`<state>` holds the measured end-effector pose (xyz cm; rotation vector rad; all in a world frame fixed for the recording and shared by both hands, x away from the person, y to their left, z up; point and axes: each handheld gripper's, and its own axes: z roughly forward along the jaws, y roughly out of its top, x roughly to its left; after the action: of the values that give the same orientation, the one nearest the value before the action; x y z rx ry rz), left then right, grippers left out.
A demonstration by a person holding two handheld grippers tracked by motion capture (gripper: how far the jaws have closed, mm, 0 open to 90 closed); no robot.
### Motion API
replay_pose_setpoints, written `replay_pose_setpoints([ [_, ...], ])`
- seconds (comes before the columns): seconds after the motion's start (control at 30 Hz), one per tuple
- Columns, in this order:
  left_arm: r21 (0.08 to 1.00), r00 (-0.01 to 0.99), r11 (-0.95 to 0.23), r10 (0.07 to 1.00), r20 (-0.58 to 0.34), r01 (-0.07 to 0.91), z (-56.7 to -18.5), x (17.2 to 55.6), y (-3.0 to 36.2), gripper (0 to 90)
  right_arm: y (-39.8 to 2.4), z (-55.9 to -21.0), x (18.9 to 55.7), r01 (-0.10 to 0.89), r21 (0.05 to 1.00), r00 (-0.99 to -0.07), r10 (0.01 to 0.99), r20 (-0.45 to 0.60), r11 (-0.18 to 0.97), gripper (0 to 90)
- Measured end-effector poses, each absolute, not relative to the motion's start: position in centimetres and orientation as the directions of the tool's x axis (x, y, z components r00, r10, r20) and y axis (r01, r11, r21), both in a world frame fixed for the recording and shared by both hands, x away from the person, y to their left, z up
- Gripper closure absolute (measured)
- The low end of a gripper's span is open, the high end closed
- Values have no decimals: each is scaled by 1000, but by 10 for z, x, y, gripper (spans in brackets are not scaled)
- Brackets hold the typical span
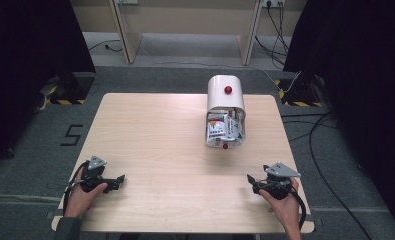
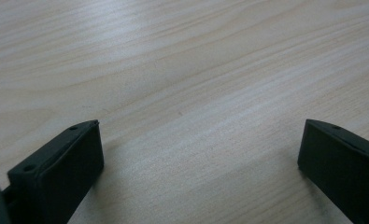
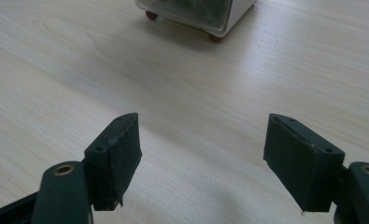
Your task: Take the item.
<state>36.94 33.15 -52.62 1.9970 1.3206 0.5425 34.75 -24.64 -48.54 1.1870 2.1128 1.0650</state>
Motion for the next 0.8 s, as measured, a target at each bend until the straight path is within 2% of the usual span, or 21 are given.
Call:
replay_pose_setpoints([
  [0.37, 727, 400, -260, 916, -22, 636, -526, 369, 331, 0, -250, -470, 351, 454, 844, -487, 873, -33, 286, 331],
  [0.47, 727, 400, -260, 916, -22, 636, -526, 369, 331, 0, -251, -464, 350, 454, 858, -494, 869, 19, 239, 344],
  [0.8, 727, 400, -260, 916, -22, 636, -526, 369, 331, 0, -253, -449, 352, 426, 871, -481, 877, -10, 244, 365],
])
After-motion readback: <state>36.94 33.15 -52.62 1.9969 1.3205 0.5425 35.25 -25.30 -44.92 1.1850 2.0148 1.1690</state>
